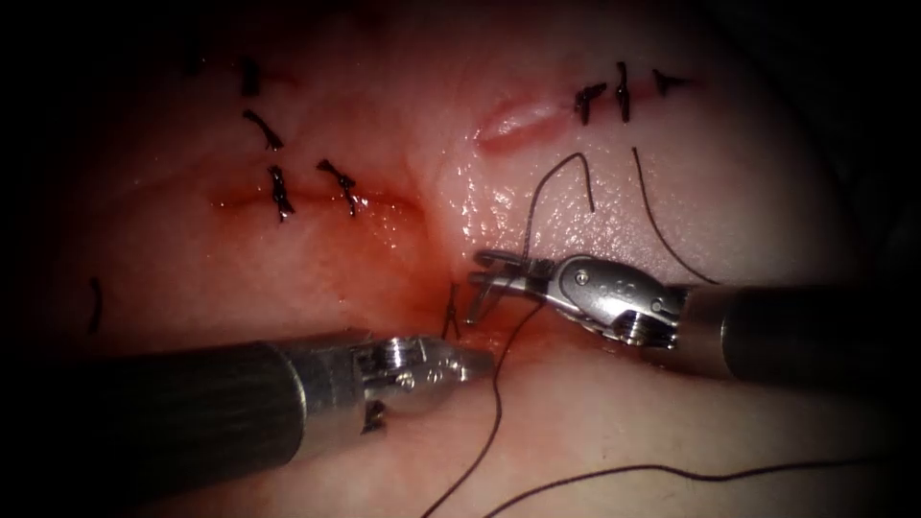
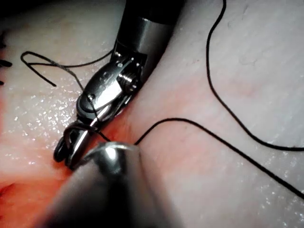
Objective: Wound Closure
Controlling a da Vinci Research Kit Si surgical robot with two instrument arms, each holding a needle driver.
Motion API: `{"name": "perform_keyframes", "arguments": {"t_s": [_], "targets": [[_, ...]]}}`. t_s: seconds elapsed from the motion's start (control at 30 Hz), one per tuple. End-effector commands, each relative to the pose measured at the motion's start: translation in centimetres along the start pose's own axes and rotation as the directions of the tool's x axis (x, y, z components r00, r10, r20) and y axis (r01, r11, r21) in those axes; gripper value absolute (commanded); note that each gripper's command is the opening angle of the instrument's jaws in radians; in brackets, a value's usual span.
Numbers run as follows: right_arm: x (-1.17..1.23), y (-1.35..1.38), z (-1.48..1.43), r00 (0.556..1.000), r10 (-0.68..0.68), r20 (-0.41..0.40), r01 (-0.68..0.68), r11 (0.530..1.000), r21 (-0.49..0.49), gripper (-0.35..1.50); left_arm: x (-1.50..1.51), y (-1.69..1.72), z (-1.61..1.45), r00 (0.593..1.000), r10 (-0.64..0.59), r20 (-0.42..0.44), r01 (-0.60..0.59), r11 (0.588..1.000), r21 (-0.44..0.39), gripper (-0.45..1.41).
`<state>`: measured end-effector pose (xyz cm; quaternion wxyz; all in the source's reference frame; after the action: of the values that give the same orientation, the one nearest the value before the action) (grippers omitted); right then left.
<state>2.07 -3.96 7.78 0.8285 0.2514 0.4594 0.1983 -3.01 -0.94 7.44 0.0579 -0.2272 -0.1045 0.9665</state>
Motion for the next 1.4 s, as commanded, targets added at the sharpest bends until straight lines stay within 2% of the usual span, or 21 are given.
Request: {"name": "perform_keyframes", "arguments": {"t_s": [0.03,0.23,0.33,0.6,0.73,0.8,0.83,0.87,0.9,0.93,0.97,1.0,1.03,1.07,1.13,1.17,1.27,1.3,1.33,1.4], "targets": [[-0.06,0.01,0.11,1.000,0.002,0.011,-0.002,1.000,0.004,-0.35,0.03,-0.02,0.06,1.000,0.001,-0.002,-0.001,1.000,-0.001,0.00],[-0.28,-0.03,0.06,0.997,0.016,0.070,-0.017,1.000,0.018,-0.35,0.03,-0.03,0.06,1.000,0.001,-0.001,-0.001,1.000,0.001,0.00],[-0.48,-0.06,-0.01,0.993,0.031,0.112,-0.034,0.999,0.019,-0.35,0.03,-0.03,0.06,1.000,0.001,-0.001,-0.001,1.000,0.000,0.00],[-0.59,-0.07,0.01,0.989,0.048,0.137,-0.053,0.998,0.028,-0.35,0.03,-0.03,0.05,1.000,0.001,-0.001,-0.001,1.000,0.001,0.00],[-0.54,-0.03,0.01,0.988,0.078,0.134,-0.080,0.997,0.006,-0.35,0.03,-0.03,0.05,1.000,0.001,-0.001,-0.001,1.000,0.000,0.00],[-0.47,-0.01,-0.01,0.989,0.100,0.109,-0.098,0.995,-0.023,-0.35,0.03,-0.03,0.05,1.000,0.001,0.001,-0.001,1.000,0.003,0.00],[-0.31,0.03,-0.04,0.990,0.139,0.009,-0.138,0.988,-0.062,-0.35,0.03,-0.03,0.05,1.000,0.000,0.001,0.000,1.000,0.003,0.00],[-0.31,0.03,-0.04,0.990,0.139,0.009,-0.138,0.988,-0.062,-0.35,0.03,-0.03,0.05,1.000,0.000,0.001,0.000,1.000,0.003,0.00],[-0.13,0.06,-0.09,0.984,0.167,-0.063,-0.171,0.982,-0.077,-0.32,0.04,-0.02,0.04,1.000,0.000,0.002,0.000,1.000,0.003,0.00],[-0.13,0.06,-0.09,0.984,0.167,-0.063,-0.171,0.982,-0.077,-0.32,0.04,-0.02,0.04,1.000,0.000,0.002,0.000,1.000,0.003,0.00],[-0.01,0.10,-0.14,0.977,0.187,-0.106,-0.196,0.977,-0.079,0.37,0.04,-0.02,0.04,1.000,-0.001,0.002,0.000,1.000,0.002,0.00],[0.08,0.12,-0.18,0.970,0.202,-0.134,-0.214,0.973,-0.086,0.78,0.04,-0.02,0.04,1.000,-0.001,0.002,0.001,1.000,0.002,0.00],[0.18,0.15,-0.22,0.964,0.213,-0.162,-0.231,0.967,-0.104,1.09,0.04,-0.02,0.03,1.000,-0.001,0.001,0.001,1.000,0.002,-0.01],[0.42,0.21,-0.30,0.961,0.169,-0.220,-0.210,0.961,-0.180,1.45,0.05,-0.03,0.02,1.000,-0.001,0.001,0.001,1.000,0.001,-0.01],[0.82,0.27,-0.50,0.958,0.092,-0.271,-0.174,0.940,-0.293,1.48,0.05,-0.03,0.00,1.000,-0.001,0.002,0.001,1.000,0.001,-0.01],[0.82,0.27,-0.50,0.958,0.092,-0.271,-0.174,0.940,-0.293,1.48,0.05,-0.03,0.00,1.000,-0.001,0.002,0.001,1.000,0.001,-0.01],[1.17,0.26,-0.69,0.968,0.014,-0.252,-0.114,0.915,-0.386,1.48,0.05,-0.03,-0.02,1.000,-0.002,0.003,0.002,1.000,0.002,-0.01],[1.17,0.26,-0.69,0.968,0.014,-0.252,-0.114,0.915,-0.386,1.48,0.05,-0.03,-0.02,1.000,-0.002,0.003,0.002,1.000,0.002,-0.01],[1.38,0.21,-0.80,0.969,-0.054,-0.242,-0.061,0.894,-0.443,1.48,0.06,-0.03,-0.02,1.000,-0.002,0.004,0.002,1.000,0.002,-0.01],[1.45,0.17,-0.84,0.969,-0.083,-0.232,-0.037,0.883,-0.468,1.48,0.06,-0.03,-0.02,1.000,-0.002,0.004,0.002,1.000,0.002,-0.01]]}}
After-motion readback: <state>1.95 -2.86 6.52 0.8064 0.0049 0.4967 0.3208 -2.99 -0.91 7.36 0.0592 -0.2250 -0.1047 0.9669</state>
